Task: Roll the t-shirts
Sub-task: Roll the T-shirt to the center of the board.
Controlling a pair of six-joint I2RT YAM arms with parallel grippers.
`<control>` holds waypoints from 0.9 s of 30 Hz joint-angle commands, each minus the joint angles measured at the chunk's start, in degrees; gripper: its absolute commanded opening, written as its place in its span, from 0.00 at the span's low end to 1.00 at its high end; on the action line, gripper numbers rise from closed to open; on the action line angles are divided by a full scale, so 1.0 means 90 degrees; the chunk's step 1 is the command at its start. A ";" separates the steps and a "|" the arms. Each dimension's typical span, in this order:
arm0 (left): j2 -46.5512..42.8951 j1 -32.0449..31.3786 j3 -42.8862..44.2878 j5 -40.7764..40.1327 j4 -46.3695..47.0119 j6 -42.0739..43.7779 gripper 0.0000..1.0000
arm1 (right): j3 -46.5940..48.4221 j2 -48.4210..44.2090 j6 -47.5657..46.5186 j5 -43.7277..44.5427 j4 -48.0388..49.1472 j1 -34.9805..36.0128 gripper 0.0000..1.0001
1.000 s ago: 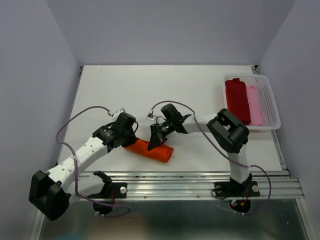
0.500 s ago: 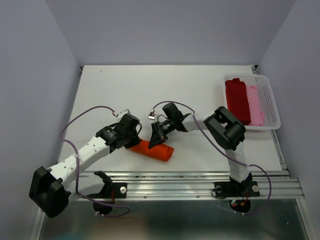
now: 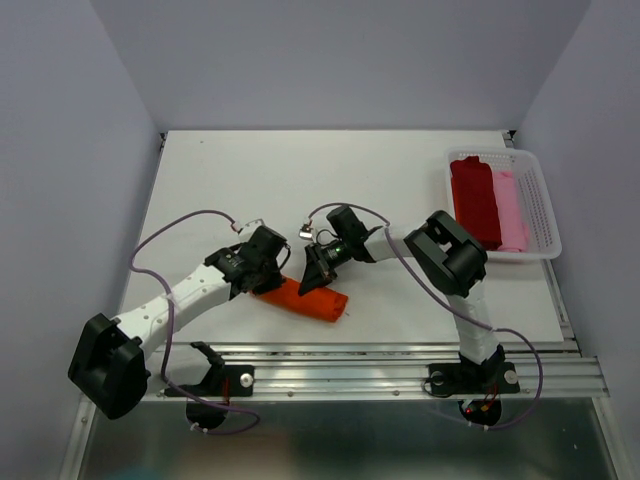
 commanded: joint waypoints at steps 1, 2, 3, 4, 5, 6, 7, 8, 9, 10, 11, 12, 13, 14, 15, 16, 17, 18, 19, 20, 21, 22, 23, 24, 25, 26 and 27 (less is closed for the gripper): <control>-0.0049 -0.0036 0.0076 -0.0310 -0.0083 0.0070 0.00 | 0.0213 0.0122 -0.0037 -0.0040 0.0186 -0.0036 0.01; 0.0001 -0.0036 0.0046 -0.0310 -0.0006 0.0051 0.00 | 0.0213 0.0103 -0.0047 -0.0001 0.0186 -0.0036 0.01; 0.0098 -0.0036 -0.0022 -0.0329 0.0063 0.0041 0.00 | 0.0203 0.0093 -0.0047 0.0028 0.0176 -0.0036 0.01; 0.0167 -0.0036 -0.0061 -0.0339 0.0141 0.0041 0.00 | 0.0203 0.0084 -0.0047 0.0038 0.0176 -0.0094 0.01; 0.0235 -0.0036 -0.0090 -0.0368 0.0229 0.0041 0.00 | 0.0184 0.0074 -0.0047 0.0058 0.0176 -0.0095 0.01; 0.0332 -0.0026 -0.0120 -0.0388 0.0384 0.0031 0.00 | 0.0174 0.0045 -0.0047 0.0164 0.0176 -0.0095 0.01; 0.0517 -0.0026 -0.0168 -0.0417 0.0473 0.0021 0.00 | 0.0154 -0.0014 -0.0056 0.0204 0.0167 -0.0095 0.01; 0.0615 -0.0026 -0.0169 -0.0417 0.0522 0.0021 0.00 | 0.0154 -0.0033 -0.0056 0.0253 0.0157 -0.0095 0.03; 0.0790 -0.0026 -0.0169 -0.0437 0.0610 0.0012 0.00 | 0.0145 -0.0063 -0.0066 0.0398 0.0147 -0.0095 0.06; 0.0860 -0.0026 -0.0188 -0.0437 0.0668 0.0012 0.00 | 0.0144 -0.0160 -0.0105 0.0497 0.0012 -0.0095 0.21; 0.0967 -0.0026 -0.0208 -0.0446 0.0804 0.0012 0.00 | 0.0202 -0.0277 -0.0270 0.0778 -0.0328 -0.0095 0.33; 0.1007 -0.0026 -0.0217 -0.0456 0.0873 0.0012 0.00 | 0.0271 -0.0355 -0.0426 0.0926 -0.0554 -0.0095 0.43; 0.1055 -0.0026 -0.0218 -0.0466 0.0922 0.0012 0.00 | 0.0320 -0.0453 -0.0553 0.1092 -0.0740 -0.0095 0.52; 0.1095 -0.0026 -0.0208 -0.0466 0.0962 0.0012 0.00 | 0.0359 -0.0560 -0.0738 0.1258 -0.0896 -0.0095 0.58; 0.1163 -0.0017 -0.0198 -0.0476 0.0981 0.0021 0.00 | 0.0340 -0.0706 -0.0788 0.1559 -0.1024 -0.0095 0.61; 0.1192 -0.0016 -0.0169 -0.0476 0.0981 0.0021 0.00 | 0.0301 -0.0862 -0.0857 0.1736 -0.1131 -0.0095 0.63; 0.1202 -0.0016 -0.0149 -0.0485 0.0991 0.0021 0.00 | 0.0272 -0.1212 -0.0993 0.1912 -0.1384 -0.0095 0.70; 0.1202 -0.0016 -0.0149 -0.0466 0.1040 0.0031 0.00 | 0.0233 -0.1380 -0.1071 0.2252 -0.1512 -0.0095 0.73; 0.1193 0.0003 -0.0149 -0.0466 0.1040 0.0041 0.00 | 0.0126 -0.1555 -0.1140 0.2400 -0.1755 -0.0095 0.75; 0.1202 0.0013 -0.0149 -0.0466 0.1059 0.0041 0.00 | 0.0038 -0.1924 -0.1295 0.2556 -0.1864 -0.0095 0.76; 0.1202 0.0023 -0.0140 -0.0447 0.1069 0.0060 0.00 | -0.0031 -0.2093 -0.1384 0.2925 -0.1990 -0.0095 0.76; 0.1202 0.0023 -0.0139 -0.0437 0.1069 0.0089 0.00 | -0.0080 -0.2278 -0.1443 0.3142 -0.2253 -0.0095 0.76; 0.1212 0.0032 -0.0149 -0.0427 0.1089 0.0099 0.00 | -0.0244 -0.2647 -0.1491 0.3289 -0.2304 -0.0095 0.77; 0.1222 0.0042 -0.0159 -0.0417 0.1099 0.0109 0.00 | -0.0343 -0.2835 -0.1482 0.3581 -0.2333 -0.0095 0.76; 0.1222 0.0042 -0.0159 -0.0398 0.1108 0.0119 0.00 | -0.0431 -0.3020 -0.1463 0.3767 -0.2382 -0.0095 0.70; 0.1232 0.0042 -0.0159 -0.0388 0.1108 0.0119 0.00 | -0.0509 -0.3206 -0.1453 0.3982 -0.2411 -0.0008 0.64; 0.1232 0.0052 -0.0159 -0.0369 0.1118 0.0129 0.00 | -0.0655 -0.3517 -0.1424 0.4313 -0.2412 0.0061 0.55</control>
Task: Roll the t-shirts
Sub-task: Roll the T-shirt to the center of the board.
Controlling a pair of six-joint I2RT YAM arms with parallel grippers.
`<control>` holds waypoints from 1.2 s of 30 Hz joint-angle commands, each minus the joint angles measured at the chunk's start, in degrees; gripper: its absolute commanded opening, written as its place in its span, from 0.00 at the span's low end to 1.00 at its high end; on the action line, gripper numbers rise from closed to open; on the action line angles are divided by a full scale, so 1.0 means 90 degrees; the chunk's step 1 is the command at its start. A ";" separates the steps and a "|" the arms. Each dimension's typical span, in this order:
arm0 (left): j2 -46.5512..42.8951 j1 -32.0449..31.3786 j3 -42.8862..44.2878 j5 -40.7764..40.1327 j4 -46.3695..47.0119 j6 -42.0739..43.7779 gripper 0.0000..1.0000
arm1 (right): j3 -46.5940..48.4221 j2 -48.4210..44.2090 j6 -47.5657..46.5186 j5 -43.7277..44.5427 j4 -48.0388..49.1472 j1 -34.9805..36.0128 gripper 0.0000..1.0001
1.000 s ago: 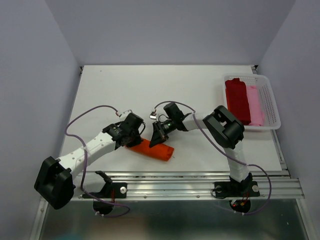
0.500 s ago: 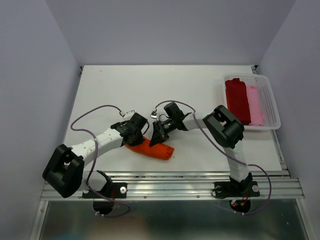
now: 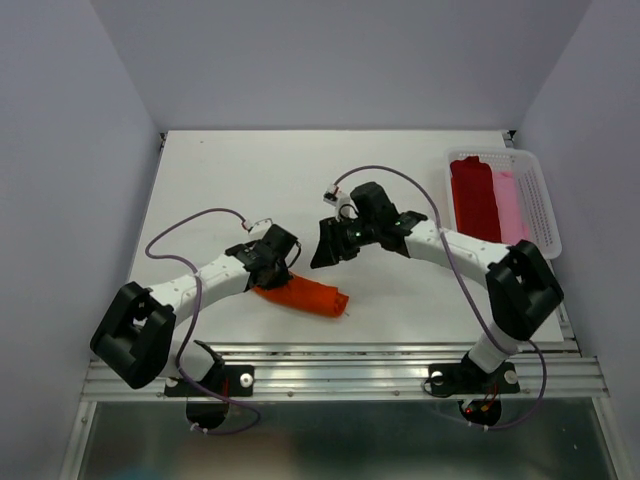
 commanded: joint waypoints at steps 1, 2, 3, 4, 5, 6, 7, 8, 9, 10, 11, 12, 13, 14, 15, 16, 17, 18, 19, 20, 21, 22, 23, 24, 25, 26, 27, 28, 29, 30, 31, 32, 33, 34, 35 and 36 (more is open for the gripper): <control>0.0039 0.0037 -0.0096 -0.0045 0.0079 0.0080 0.00 | -0.0425 -0.0799 -0.0154 0.1372 -0.0408 0.0265 0.30; 0.0030 0.0047 -0.0096 -0.0045 0.0079 0.0090 0.00 | -0.0571 -0.0907 -0.0086 0.1441 -0.0398 0.0344 0.20; 0.0020 0.0047 -0.0096 -0.0045 0.0088 0.0090 0.00 | -0.0650 -0.0976 -0.0027 0.1519 -0.0379 0.0432 0.13; 0.0029 0.0066 -0.0086 -0.0036 0.0089 0.0090 0.00 | -0.0728 -0.1073 0.0032 0.1520 -0.0282 0.0520 0.04; 0.0029 0.0076 -0.0086 -0.0026 0.0098 0.0090 0.00 | -0.0806 -0.1093 0.0129 0.1520 -0.0223 0.0704 0.01; 0.0049 0.0086 -0.0067 -0.0026 0.0098 0.0090 0.00 | -0.0942 -0.1094 0.0188 0.1520 -0.0174 0.0764 0.01; 0.0049 0.0096 -0.0047 -0.0035 0.0108 0.0109 0.00 | -0.1011 -0.1055 0.0247 0.1500 -0.0029 0.0823 0.01; 0.0059 0.0096 -0.0037 -0.0026 0.0108 0.0109 0.00 | -0.1070 -0.1016 0.0286 0.1490 0.0031 0.0881 0.01; 0.0068 0.0096 -0.0018 -0.0026 0.0108 0.0129 0.00 | -0.1109 -0.0977 0.0306 0.1490 0.0089 0.0882 0.01; 0.0088 0.0096 -0.0008 -0.0045 0.0108 0.0129 0.00 | -0.1177 -0.0938 0.0315 0.1519 0.0216 0.0882 0.01; 0.0098 0.0106 0.0002 -0.0045 0.0098 0.0148 0.00 | -0.1178 -0.0831 0.0325 0.1568 0.0236 0.0882 0.01; 0.0098 0.0106 0.0011 -0.0065 0.0089 0.0158 0.00 | -0.1159 -0.0762 0.0316 0.1723 0.0236 0.0882 0.01; 0.0108 0.0115 0.0011 -0.0065 0.0079 0.0168 0.00 | -0.1129 -0.0713 0.0316 0.1773 0.0256 0.0882 0.01; 0.0108 0.0116 0.0011 -0.0084 0.0079 0.0158 0.00 | -0.1100 -0.0664 0.0306 0.1822 0.0295 0.0882 0.01; 0.0108 0.0116 0.0021 -0.0094 0.0059 0.0168 0.00 | -0.1100 -0.0558 0.0325 0.2054 0.0305 0.0882 0.01; 0.0088 0.0125 0.0041 -0.0114 0.0059 0.0178 0.00 | -0.1100 -0.0508 0.0345 0.2182 0.0276 0.0882 0.01; 0.0088 0.0145 0.0050 -0.0123 0.0050 0.0197 0.00 | -0.1148 -0.0469 0.0364 0.2309 0.0285 0.0882 0.01; 0.0078 0.0154 0.0070 -0.0133 0.0011 0.0197 0.00 | -0.1187 -0.0372 0.0403 0.2494 0.0276 0.0882 0.01; 0.0069 0.0174 0.0089 -0.0162 0.0010 0.0217 0.00 | -0.1236 -0.0332 0.0423 0.2545 0.0285 0.0882 0.01; 0.0059 0.0184 0.0109 -0.0172 -0.0028 0.0236 0.00 | -0.1343 -0.0274 0.0471 0.2555 0.0285 0.0882 0.01; 0.0039 0.0194 0.0128 -0.0182 -0.0019 0.0256 0.00 | -0.1392 -0.0215 0.0472 0.2574 0.0285 0.0882 0.01; 0.0020 0.0223 0.0158 -0.0211 -0.0038 0.0295 0.00 | -0.1489 -0.0108 0.0501 0.2661 0.0295 0.0882 0.01; 0.0020 0.0223 0.0177 -0.0231 -0.0038 0.0295 0.00 | -0.1490 -0.0059 0.0501 0.2662 0.0324 0.0882 0.01; 0.0000 0.0242 0.0197 -0.0231 -0.0058 0.0334 0.00 | -0.1539 -0.0029 0.0511 0.2682 0.0344 0.0882 0.01; 0.0000 0.0262 0.0245 -0.0250 -0.0068 0.0353 0.00 | -0.1607 -0.0010 0.0511 0.2788 0.0363 0.0882 0.01; 0.0000 0.0272 0.0265 -0.0260 -0.0077 0.0373 0.00 | -0.1637 -0.0010 0.0482 0.2847 0.0354 0.0882 0.01; 0.0000 0.0291 0.0294 -0.0280 -0.0116 0.0412 0.00 | -0.1637 -0.0010 0.0472 0.2983 0.0344 0.0882 0.01; 0.0000 0.0301 0.0333 -0.0289 -0.0126 0.0432 0.00 | -0.1637 -0.0010 0.0462 0.3062 0.0286 0.0882 0.01; -0.0019 0.0320 0.0363 -0.0299 -0.0146 0.0441 0.00 | -0.1637 -0.0010 0.0414 0.3121 0.0237 0.0882 0.01; -0.0029 0.0330 0.0392 -0.0309 -0.0185 0.0461 0.00 | -0.1627 -0.0019 0.0394 0.3160 0.0188 0.0882 0.01; -0.0077 0.0359 0.0450 -0.0328 -0.0195 0.0490 0.00 | -0.1637 -0.0058 0.0384 0.3189 0.0159 0.0882 0.01; -0.0097 0.0360 0.0480 -0.0348 -0.0204 0.0510 0.00 | -0.1705 -0.0174 0.0374 0.3190 0.0158 0.0882 0.01; -0.0136 0.0369 0.0509 -0.0358 -0.0204 0.0519 0.00 | -0.1734 -0.0243 0.0374 0.3209 0.0158 0.0882 0.01; -0.0166 0.0389 0.0529 -0.0368 -0.0204 0.0558 0.00 | -0.1764 -0.0321 0.0374 0.3286 0.0139 0.0882 0.01; -0.0117 0.0476 0.0606 -0.0377 -0.0175 0.0636 0.00 | -0.1861 -0.0680 0.0432 0.3442 0.0003 0.0949 0.01; -0.0078 0.0477 0.0607 -0.0368 -0.0175 0.0637 0.00 | -0.1862 -0.0683 0.0433 0.3463 0.0002 0.0950 0.01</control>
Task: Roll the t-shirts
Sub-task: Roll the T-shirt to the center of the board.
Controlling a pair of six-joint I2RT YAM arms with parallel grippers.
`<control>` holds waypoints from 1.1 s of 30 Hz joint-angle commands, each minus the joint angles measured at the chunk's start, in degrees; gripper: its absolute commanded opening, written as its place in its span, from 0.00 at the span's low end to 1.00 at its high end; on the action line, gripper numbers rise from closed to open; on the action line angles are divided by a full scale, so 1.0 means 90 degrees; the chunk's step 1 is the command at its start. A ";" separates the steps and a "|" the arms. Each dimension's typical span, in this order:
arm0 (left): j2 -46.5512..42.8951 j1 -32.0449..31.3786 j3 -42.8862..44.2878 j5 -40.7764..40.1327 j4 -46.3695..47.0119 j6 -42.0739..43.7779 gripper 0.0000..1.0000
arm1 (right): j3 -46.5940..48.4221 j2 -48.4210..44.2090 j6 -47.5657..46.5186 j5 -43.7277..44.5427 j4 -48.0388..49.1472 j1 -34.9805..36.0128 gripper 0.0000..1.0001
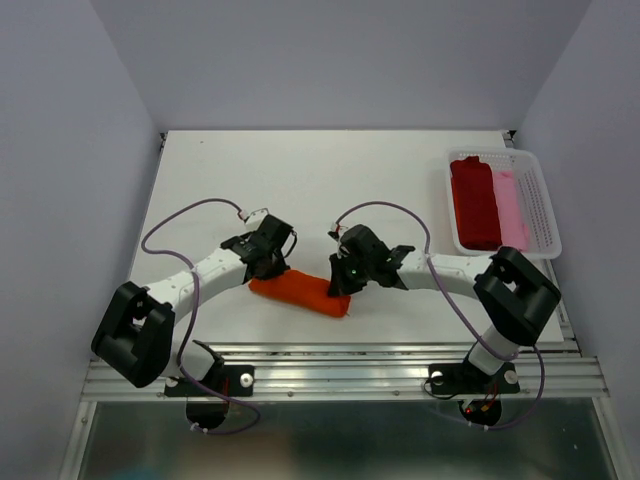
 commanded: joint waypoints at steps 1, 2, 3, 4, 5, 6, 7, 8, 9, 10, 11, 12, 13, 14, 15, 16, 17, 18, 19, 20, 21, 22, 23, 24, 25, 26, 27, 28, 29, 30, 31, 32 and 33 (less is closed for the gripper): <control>-0.0078 0.0156 0.0311 -0.0232 -0.0175 0.0243 0.00 | -0.0259 -0.0477 -0.0043 0.0677 -0.0476 0.0114 0.01; -0.0058 0.0166 0.0311 -0.0232 -0.0175 0.0263 0.00 | -0.0326 -0.0545 0.0005 0.0697 -0.0467 0.0115 0.01; -0.0039 0.0176 0.0301 -0.0232 -0.0146 0.0253 0.00 | -0.0356 -0.0642 0.0044 0.0726 -0.0476 0.0183 0.01; -0.0029 0.0176 0.0272 -0.0203 -0.0117 0.0263 0.00 | -0.0366 -0.0682 0.0054 0.0804 -0.0515 0.0241 0.01; -0.0019 0.0186 0.0243 -0.0173 -0.0030 0.0282 0.00 | -0.0434 -0.0702 0.0093 0.0843 -0.0516 0.0242 0.01; 0.0010 0.0195 0.0223 -0.0125 0.0010 0.0292 0.00 | -0.0473 -0.0721 0.0113 0.0940 -0.0525 0.0242 0.01; 0.0039 0.0205 0.0194 -0.0095 0.0039 0.0292 0.00 | -0.0503 -0.0712 0.0142 0.0961 -0.0516 0.0242 0.01; 0.0068 0.0215 0.0184 -0.0056 0.0078 0.0302 0.00 | -0.0532 -0.0702 0.0162 0.0990 -0.0516 0.0242 0.01; 0.0098 0.0215 0.0165 -0.0046 0.0166 0.0321 0.00 | -0.0561 -0.0692 0.0210 0.1000 -0.0525 0.0242 0.01; 0.0175 0.0225 0.0136 0.0022 0.0196 0.0331 0.00 | -0.0591 -0.0692 0.0249 0.1067 -0.0564 0.0300 0.01; 0.0263 0.0225 0.0126 0.0071 0.0273 0.0351 0.00 | -0.0600 -0.0712 0.0279 0.1194 -0.0574 0.0301 0.01; 0.0264 0.0225 0.0116 0.0071 0.0313 0.0341 0.00 | -0.0610 -0.0750 0.0308 0.1263 -0.0603 0.0301 0.01; 0.0341 0.0225 0.0087 0.0119 0.0352 0.0341 0.00 | -0.0601 -0.0867 0.0308 0.1302 -0.0623 0.0301 0.01; 0.0371 0.0225 0.0086 0.0120 0.0430 0.0351 0.00 | -0.0581 -0.0936 0.0308 0.1332 -0.0642 0.0301 0.01; 0.0439 0.0225 0.0086 0.0139 0.0459 0.0390 0.00 | -0.0552 -0.1004 0.0308 0.1351 -0.0681 0.0359 0.01; 0.0478 0.0234 0.0154 0.0120 0.0469 0.0409 0.00 | -0.0465 -0.1140 0.0299 0.1535 -0.0740 0.0359 0.01; 0.0498 0.0234 0.0222 0.0110 0.0460 0.0419 0.00 | -0.0416 -0.1141 0.0289 0.1556 -0.0769 0.0359 0.01; 0.0508 0.0234 0.0291 0.0072 0.0402 0.0448 0.00 | -0.0357 -0.1267 0.0270 0.1527 -0.0789 0.0359 0.01; 0.0499 0.0244 0.0456 0.0052 0.0372 0.0487 0.00 | -0.0308 -0.1326 0.0269 0.1508 -0.0828 0.0359 0.01; 0.0450 0.0235 0.0535 0.0042 0.0362 0.0497 0.00 | -0.0211 -0.1443 0.0269 0.1488 -0.0828 0.0359 0.01; 0.0401 0.0234 0.0594 0.0032 0.0362 0.0517 0.00 | -0.0162 -0.1483 0.0269 0.1449 -0.0838 0.0359 0.01; 0.0294 0.0244 0.0749 0.0022 0.0343 0.0556 0.00 | -0.0103 -0.1522 0.0279 0.1430 -0.0828 0.0359 0.01; 0.0255 0.0244 0.0837 0.0013 0.0284 0.0575 0.00 | -0.0006 -0.1580 0.0299 0.1439 -0.0818 0.0359 0.01; 0.0235 0.0244 0.0906 0.0013 0.0236 0.0585 0.00 | 0.0043 -0.1581 0.0299 0.1439 -0.0809 0.0359 0.01; 0.0196 0.0244 0.1042 -0.0007 0.0196 0.0595 0.00 | 0.0092 -0.1591 0.0308 0.1246 -0.0789 0.0359 0.01; 0.0157 0.0244 0.1101 -0.0007 0.0109 0.0614 0.00 | 0.0160 -0.1591 0.0318 0.1167 -0.0760 0.0359 0.01; 0.0128 0.0235 0.1141 0.0003 0.0079 0.0615 0.00 | 0.0190 -0.1581 0.0338 0.1117 -0.0721 0.0417 0.01; 0.0098 0.0244 0.1180 0.0003 0.0050 0.0624 0.00 | 0.0219 -0.1562 0.0357 0.1059 -0.0614 0.0418 0.01; 0.0059 0.0235 0.1199 0.0003 0.0030 0.0615 0.00 | 0.0249 -0.1532 0.0377 0.0971 -0.0546 0.0476 0.01; 0.0001 0.0244 0.1209 -0.0007 -0.0038 0.0605 0.00 | 0.0278 -0.1493 0.0415 0.0903 -0.0496 0.0476 0.01; -0.0116 0.0244 0.1238 -0.0026 -0.0077 0.0595 0.00 | 0.0365 -0.1387 0.0445 0.0767 -0.0390 0.0563 0.01; -0.0175 0.0244 0.1248 -0.0056 -0.0193 0.0576 0.00 | 0.0395 -0.1337 0.0494 0.0698 -0.0331 0.0709 0.01; -0.0320 0.0244 0.1258 -0.0104 -0.0262 0.0546 0.00 | 0.0434 -0.1279 0.0513 0.0639 -0.0272 0.0798 0.01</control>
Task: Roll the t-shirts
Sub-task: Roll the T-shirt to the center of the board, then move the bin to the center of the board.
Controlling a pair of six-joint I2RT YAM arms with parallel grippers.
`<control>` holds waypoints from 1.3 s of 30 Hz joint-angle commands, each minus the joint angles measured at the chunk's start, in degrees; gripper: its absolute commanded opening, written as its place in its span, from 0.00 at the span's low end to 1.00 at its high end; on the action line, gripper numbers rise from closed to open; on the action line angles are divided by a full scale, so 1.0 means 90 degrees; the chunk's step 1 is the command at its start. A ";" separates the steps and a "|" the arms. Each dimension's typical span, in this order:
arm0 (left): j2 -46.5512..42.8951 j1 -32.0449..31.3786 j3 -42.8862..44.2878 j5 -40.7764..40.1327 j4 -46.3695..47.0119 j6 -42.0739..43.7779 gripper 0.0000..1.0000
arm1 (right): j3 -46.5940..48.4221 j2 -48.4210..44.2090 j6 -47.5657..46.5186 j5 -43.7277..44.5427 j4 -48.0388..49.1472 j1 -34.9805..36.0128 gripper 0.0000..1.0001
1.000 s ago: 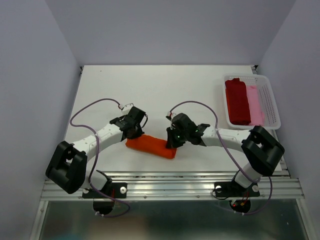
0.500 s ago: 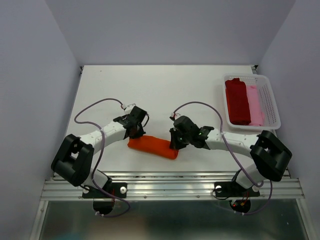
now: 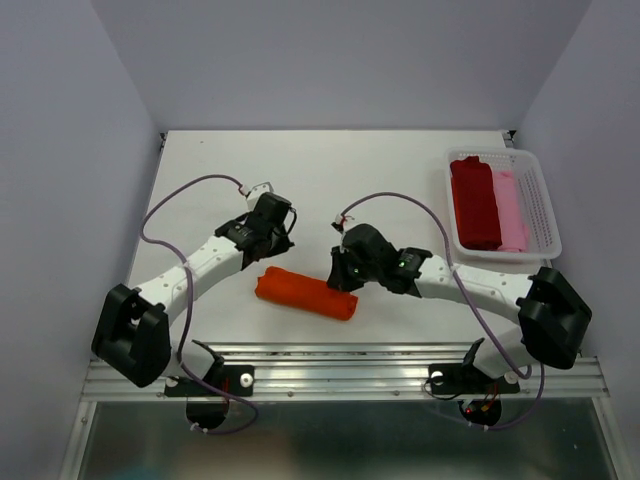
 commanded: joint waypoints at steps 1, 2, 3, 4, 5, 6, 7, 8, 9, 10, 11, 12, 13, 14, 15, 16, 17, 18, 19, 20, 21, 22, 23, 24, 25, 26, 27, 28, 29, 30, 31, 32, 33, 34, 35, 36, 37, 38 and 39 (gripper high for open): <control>-0.0559 0.0043 0.0258 -0.0265 -0.0467 0.0034 0.00 | 0.0415 0.0188 0.0166 -0.0372 0.0561 0.0420 0.01; -0.0647 0.0043 0.0248 -0.0275 -0.0612 0.0014 0.00 | 0.0444 0.0344 0.0186 -0.0401 0.0620 0.0478 0.01; -0.0793 0.0033 0.0200 -0.0294 -0.0682 -0.0025 0.00 | 0.0483 0.0452 0.0205 -0.0469 0.0698 0.0537 0.01; -0.0882 0.0043 0.0199 -0.0285 -0.0740 -0.0044 0.00 | 0.0513 0.0549 0.0215 -0.0499 0.0699 0.0537 0.01; -0.0950 0.0043 0.0112 -0.0265 -0.0876 -0.0064 0.00 | 0.0523 0.0705 0.0225 -0.0518 0.0815 0.0537 0.01; -0.1019 0.0043 0.0063 -0.0236 -0.0926 -0.0093 0.00 | 0.0513 0.0774 0.0273 -0.0470 0.0874 0.0537 0.01; -0.1135 0.0043 -0.0015 -0.0178 -0.0965 -0.0113 0.00 | 0.0513 0.0852 0.0322 -0.0218 0.0884 0.0537 0.01; -0.1185 0.0043 -0.0180 -0.0148 -0.0994 -0.0180 0.00 | 0.0513 0.0921 0.0313 -0.0061 0.0875 0.0537 0.01; -0.1292 0.0043 -0.0278 -0.0100 -0.0985 -0.0210 0.00 | 0.0484 0.1037 0.0323 0.0076 0.0865 0.0537 0.01; -0.1331 0.0043 -0.0395 -0.0041 -0.0966 -0.0249 0.00 | 0.0445 0.1058 0.0323 0.0232 0.0855 0.0479 0.01; -0.1361 0.0043 -0.0619 0.0008 -0.0878 -0.0298 0.00 | 0.0377 0.1058 0.0361 0.0301 0.0846 0.0363 0.01; -0.1380 0.0043 -0.0708 0.0095 -0.0839 -0.0327 0.00 | 0.0183 0.0990 0.0429 0.0563 0.0855 0.0304 0.01; -0.1390 0.0043 -0.0844 0.0154 -0.0809 -0.0366 0.00 | 0.0065 0.0922 0.0449 0.0653 0.0855 0.0216 0.01; -0.1390 0.0043 -0.0923 0.0213 -0.0742 -0.0386 0.00 | -0.0062 0.0854 0.0479 0.0711 0.0855 0.0215 0.01; -0.1381 0.0043 -0.1011 0.0242 -0.0576 -0.0435 0.00 | -0.0305 0.0785 0.0527 0.0751 0.0855 0.0147 0.01; -0.1352 0.0033 -0.1099 0.0301 -0.0468 -0.0435 0.00 | -0.0414 0.0698 0.0528 0.0761 0.0855 0.0147 0.01; -0.1313 0.0043 -0.1264 0.0321 -0.0371 -0.0435 0.00 | -0.0492 0.0687 0.0528 0.0761 0.0855 0.0147 0.01; -0.1245 0.0043 -0.1324 0.0340 -0.0215 -0.0464 0.00 | -0.0560 0.0687 0.0537 0.0713 0.0855 0.0147 0.01; -0.1070 0.0043 -0.1431 0.0398 -0.0126 -0.0464 0.00 | -0.0667 0.0716 0.0557 0.0644 0.0865 0.0147 0.01; -0.0971 0.0043 -0.1490 0.0418 -0.0019 -0.0474 0.00 | -0.0727 0.0726 0.0576 0.0644 0.0875 0.0147 0.01; -0.0845 0.0043 -0.1519 0.0428 0.0137 -0.0474 0.00 | -0.0766 0.0745 0.0606 0.0644 0.0894 0.0147 0.01; -0.0602 0.0043 -0.1539 0.0448 0.0215 -0.0484 0.00 | -0.0805 0.0746 0.0615 0.0644 0.0923 0.0147 0.01; -0.0493 0.0043 -0.1597 0.0457 0.0294 -0.0474 0.00 | -0.0854 0.0736 0.0616 0.0624 0.0933 0.0147 0.01; -0.0308 0.0043 -0.1617 0.0458 0.0410 -0.0474 0.00 | -0.0854 0.0659 0.0606 0.0576 0.0933 0.0147 0.01; -0.0229 0.0043 -0.1656 0.0467 0.0460 -0.0474 0.00 | -0.0854 0.0590 0.0577 0.0537 0.0943 0.0147 0.01; -0.0180 0.0043 -0.1647 0.0477 0.0480 -0.0474 0.00 | -0.0844 0.0493 0.0528 0.0507 0.0943 0.0147 0.01; -0.0141 0.0043 -0.1627 0.0487 0.0451 -0.0474 0.00 | -0.0844 0.0240 0.0508 0.0507 0.0914 0.0147 0.01; -0.0179 0.0043 -0.1608 0.0448 0.0412 -0.0474 0.00 | -0.0844 0.0083 0.0498 0.0536 0.0846 0.0147 0.01; -0.0237 0.0043 -0.1540 0.0409 0.0354 -0.0464 0.00 | -0.0844 -0.0083 0.0489 0.0575 0.0778 0.0147 0.01; -0.0441 0.0043 -0.1510 0.0273 0.0198 -0.0474 0.00 | -0.0835 -0.0413 0.0498 0.0759 0.0622 0.0147 0.01; -0.0569 0.0043 -0.1452 0.0185 0.0110 -0.0474 0.00 | -0.0854 -0.0571 0.0498 0.0867 0.0621 0.0147 0.01; -0.0686 0.0043 -0.1335 0.0116 -0.0075 -0.0455 0.00 | -0.0873 -0.0698 0.0518 0.0984 0.0457 0.0147 0.01; -0.0900 0.0043 -0.1276 0.0000 -0.0164 -0.0455 0.00 | -0.0932 -0.0893 0.0537 0.1101 0.0387 0.0147 0.01; -0.0979 0.0033 -0.1217 -0.0021 -0.0223 -0.0445 0.00 | -0.0981 -0.0934 0.0557 0.1180 0.0338 0.0147 0.01; -0.1058 0.0043 -0.1120 -0.0050 -0.0272 -0.0416 0.00 | -0.1000 -0.0944 0.0576 0.1287 0.0222 0.0147 0.01; -0.1116 0.0043 -0.1080 -0.0050 -0.0359 -0.0416 0.00 | -0.1039 -0.0905 0.0635 0.1288 0.0192 0.0147 0.01; -0.1156 0.0033 -0.1041 -0.0060 -0.0399 -0.0406 0.00 | -0.1165 -0.0837 0.0674 0.1279 0.0172 0.0147 0.01; -0.1156 0.0043 -0.0983 -0.0070 -0.0428 -0.0396 0.00 | -0.1225 -0.0595 0.0732 0.1249 0.0191 0.0147 0.01; -0.1137 0.0043 -0.0963 -0.0099 -0.0457 -0.0396 0.00 | -0.1351 -0.0418 0.0781 0.1210 0.0240 0.0147 0.01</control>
